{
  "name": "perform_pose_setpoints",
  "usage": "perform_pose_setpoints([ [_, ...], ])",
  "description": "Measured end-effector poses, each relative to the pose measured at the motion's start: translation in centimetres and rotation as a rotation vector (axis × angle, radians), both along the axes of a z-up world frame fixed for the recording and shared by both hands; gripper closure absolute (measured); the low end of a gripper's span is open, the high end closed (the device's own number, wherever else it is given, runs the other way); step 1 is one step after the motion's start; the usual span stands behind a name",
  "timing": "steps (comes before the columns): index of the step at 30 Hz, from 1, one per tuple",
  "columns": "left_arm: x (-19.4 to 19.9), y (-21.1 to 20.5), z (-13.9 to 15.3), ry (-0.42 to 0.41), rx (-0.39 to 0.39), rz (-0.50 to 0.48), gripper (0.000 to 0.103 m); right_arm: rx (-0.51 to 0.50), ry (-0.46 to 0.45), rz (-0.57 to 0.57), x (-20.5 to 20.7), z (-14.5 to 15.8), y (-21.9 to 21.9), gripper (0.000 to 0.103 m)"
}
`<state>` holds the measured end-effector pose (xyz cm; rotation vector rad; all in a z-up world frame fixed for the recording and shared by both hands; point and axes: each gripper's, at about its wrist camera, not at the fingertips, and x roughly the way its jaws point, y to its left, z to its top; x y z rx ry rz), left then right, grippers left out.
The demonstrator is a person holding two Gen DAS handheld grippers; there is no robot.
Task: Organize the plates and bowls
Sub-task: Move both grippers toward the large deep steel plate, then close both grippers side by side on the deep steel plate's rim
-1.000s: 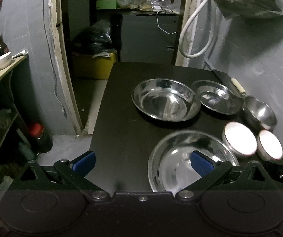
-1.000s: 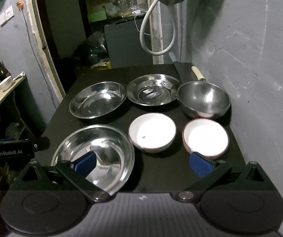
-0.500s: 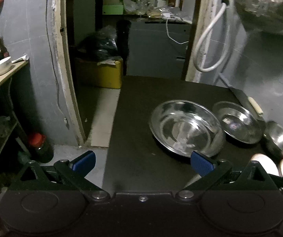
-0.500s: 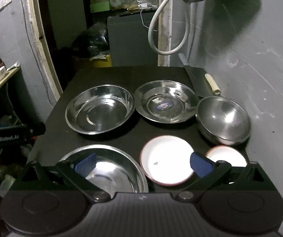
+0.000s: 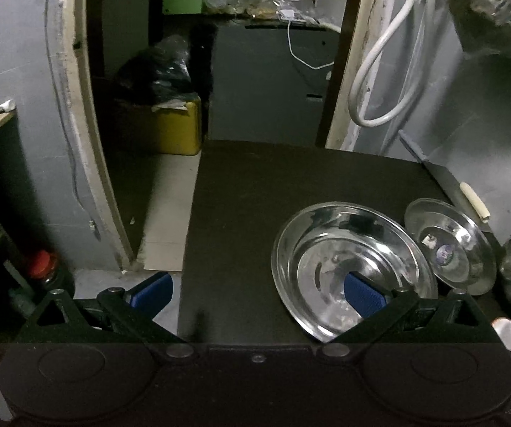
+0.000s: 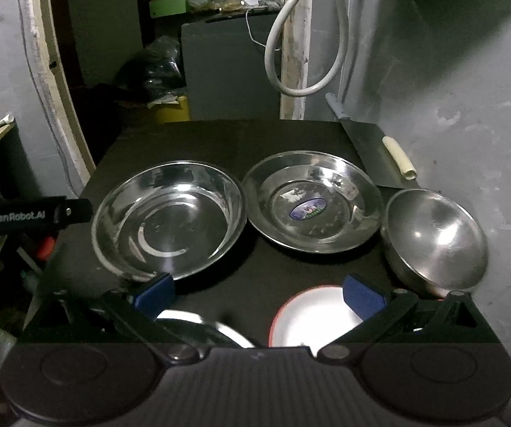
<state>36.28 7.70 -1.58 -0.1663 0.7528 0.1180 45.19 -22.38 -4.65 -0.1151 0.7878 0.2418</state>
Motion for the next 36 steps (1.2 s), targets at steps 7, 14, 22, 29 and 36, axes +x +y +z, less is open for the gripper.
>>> perform_pose_setpoints([
  [7,3.1,0.8,-1.8,0.051,-0.039,-0.013,0.001,0.013,0.019,-0.01,2.1,-1.3,1.2,0.0],
  [14,4.7,1.1,-2.9,0.065,-0.066,-0.028,0.001,0.042,0.023,-0.005,3.3,-2.2,1.9,0.0],
  [22,5.2,1.2,-3.6,0.071,-0.097,-0.034,0.004,0.098,0.044,-0.012,4.2,-3.0,2.3,0.002],
  [29,5.5,0.9,-4.0,0.08,-0.133,-0.044,0.025,0.129,0.062,-0.014,4.6,-3.5,2.4,0.015],
  [36,5.4,0.6,-4.2,0.075,-0.131,-0.046,0.038,0.16,0.089,-0.012,4.6,-4.0,2.7,0.022],
])
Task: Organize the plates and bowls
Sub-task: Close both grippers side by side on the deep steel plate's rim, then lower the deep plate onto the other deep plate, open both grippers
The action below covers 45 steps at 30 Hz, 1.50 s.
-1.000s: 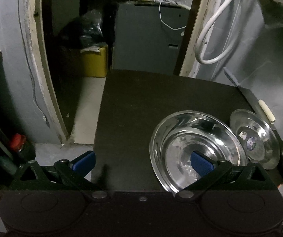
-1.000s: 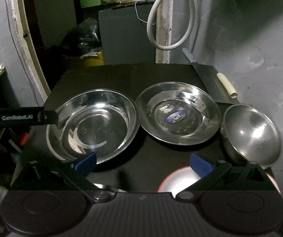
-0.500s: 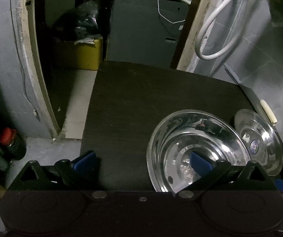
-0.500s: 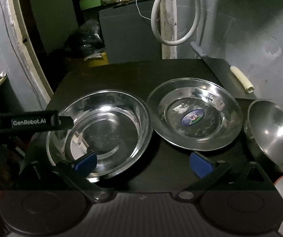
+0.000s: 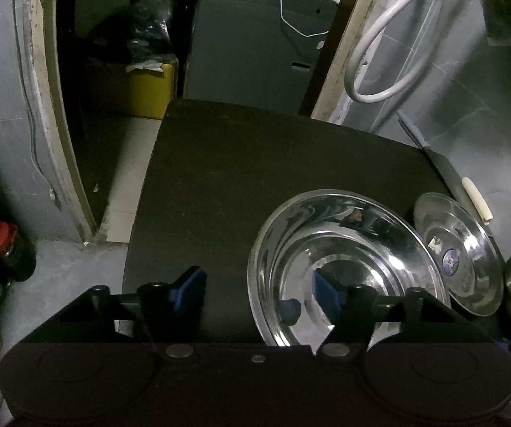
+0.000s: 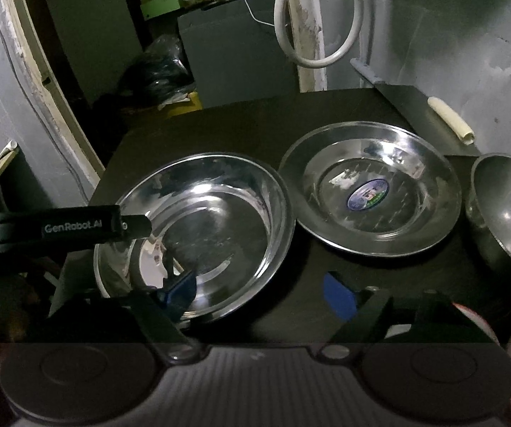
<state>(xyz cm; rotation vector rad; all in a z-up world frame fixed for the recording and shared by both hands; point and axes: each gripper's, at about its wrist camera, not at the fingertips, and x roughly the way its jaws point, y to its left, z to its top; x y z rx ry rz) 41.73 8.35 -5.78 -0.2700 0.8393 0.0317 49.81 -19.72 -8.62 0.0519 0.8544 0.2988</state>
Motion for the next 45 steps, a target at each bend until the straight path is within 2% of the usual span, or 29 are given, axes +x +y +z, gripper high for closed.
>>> perform_pose_setpoints([
  [2,0.0,0.1,0.0,-0.004,-0.01,-0.006,0.051,0.012,0.007,-0.002,0.1,-0.2,0.0,0.028],
  [5,-0.1,0.1,-0.1,-0.006,-0.017,-0.015,0.062,0.017,0.013,-0.006,0.2,-0.4,-0.1,0.037],
  [8,-0.1,0.1,-0.2,-0.007,-0.026,-0.024,0.071,0.012,0.004,-0.014,0.2,-0.4,-0.1,0.04],
  [10,-0.2,0.1,-0.2,-0.006,-0.034,-0.028,0.077,0.016,0.001,-0.021,0.2,-0.5,-0.3,0.048],
  [15,-0.5,0.2,-0.3,-0.001,-0.04,-0.037,0.079,0.044,-0.004,-0.011,0.1,-0.2,-0.5,0.059],
  [17,-0.7,0.2,-0.3,0.002,-0.04,-0.041,0.082,0.067,0.003,0.007,0.1,-0.3,-0.4,0.066],
  [22,-1.1,0.3,-0.3,0.005,-0.019,-0.04,0.082,0.044,-0.014,0.024,-0.2,-0.4,0.2,0.074],
  [28,-2.6,0.5,-0.2,0.003,-0.013,-0.031,0.082,0.046,-0.077,0.062,-1.6,0.8,0.3,0.074],
  [35,-6.3,-0.1,1.3,-0.048,0.001,-0.051,0.082,0.064,-0.119,0.075,-4.2,2.3,-0.8,0.074],
  [45,-14.0,-3.4,3.4,-0.05,0.083,-0.132,0.081,0.088,-0.119,0.075,-11.3,4.1,-3.9,0.074],
])
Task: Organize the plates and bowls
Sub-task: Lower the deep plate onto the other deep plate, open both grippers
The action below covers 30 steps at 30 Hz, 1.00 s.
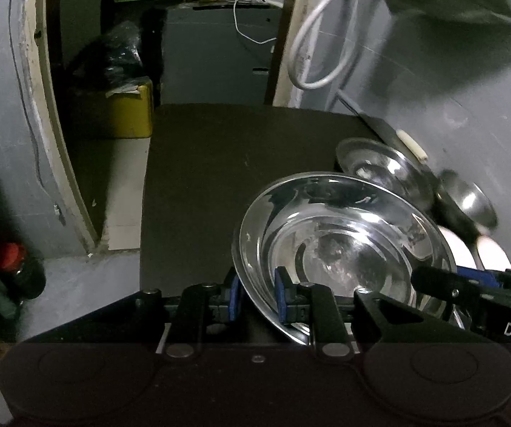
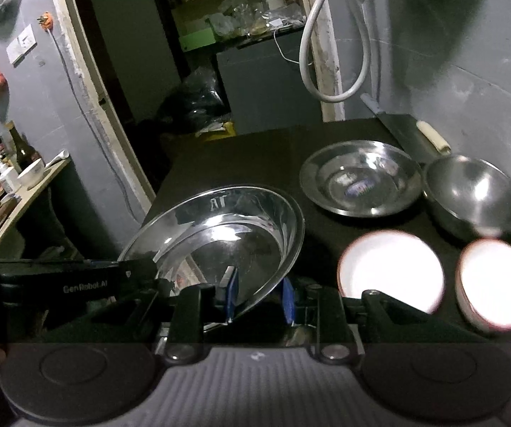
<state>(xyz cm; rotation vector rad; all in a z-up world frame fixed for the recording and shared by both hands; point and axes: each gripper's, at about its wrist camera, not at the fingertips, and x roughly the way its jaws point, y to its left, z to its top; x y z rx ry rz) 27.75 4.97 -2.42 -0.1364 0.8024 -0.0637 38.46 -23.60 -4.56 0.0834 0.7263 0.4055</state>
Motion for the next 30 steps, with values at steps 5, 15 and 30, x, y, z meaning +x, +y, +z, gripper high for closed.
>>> perform_pose_setpoints([
  [5,-3.3,-1.2,0.3,0.022,0.042,-0.018,0.079,0.005,0.026,0.012,-2.8,0.0,-1.0,0.074],
  [15,-5.5,-3.9,-0.1,0.059,0.136,-0.086,0.076,-0.019,0.088,-0.004,-5.2,-1.1,-2.9,0.073],
  [30,-4.2,-6.5,-1.4,0.1,0.182,-0.109,0.074,-0.095,0.097,-0.032,-5.7,-1.8,-2.9,0.065],
])
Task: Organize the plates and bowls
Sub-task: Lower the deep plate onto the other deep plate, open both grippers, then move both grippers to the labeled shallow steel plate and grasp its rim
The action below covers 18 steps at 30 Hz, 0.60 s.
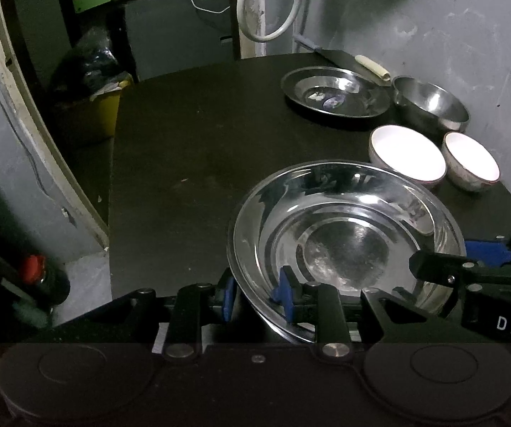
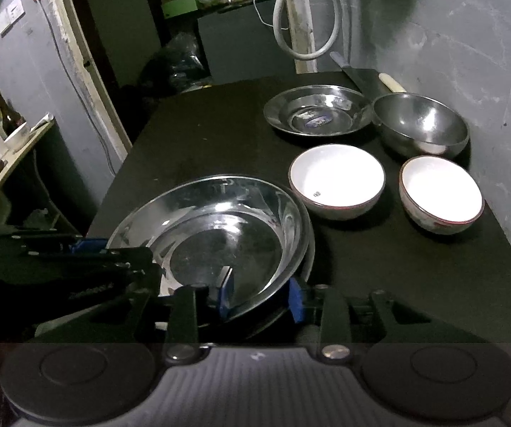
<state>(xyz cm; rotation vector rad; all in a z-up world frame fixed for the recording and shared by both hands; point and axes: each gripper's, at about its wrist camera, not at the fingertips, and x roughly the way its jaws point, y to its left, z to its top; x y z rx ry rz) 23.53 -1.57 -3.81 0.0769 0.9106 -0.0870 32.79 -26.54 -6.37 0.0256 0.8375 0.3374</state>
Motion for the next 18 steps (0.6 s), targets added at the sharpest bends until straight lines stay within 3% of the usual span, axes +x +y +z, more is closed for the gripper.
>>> perform_pose_setpoints([
  [12,0.2,0.0,-0.4,0.018,0.02,0.001,0.07,-0.042,-0.019,0.022,-0.1,0.0,0.5,0.058],
  [15,0.2,0.3,-0.2,0.019,0.011,0.011,0.056,-0.041,-0.018,0.023,-0.1,-0.1,0.4,0.052],
  [18,0.2,0.8,0.2,0.001,-0.009,0.03,0.03,-0.034,-0.005,0.021,-0.1,-0.3,0.1,0.043],
])
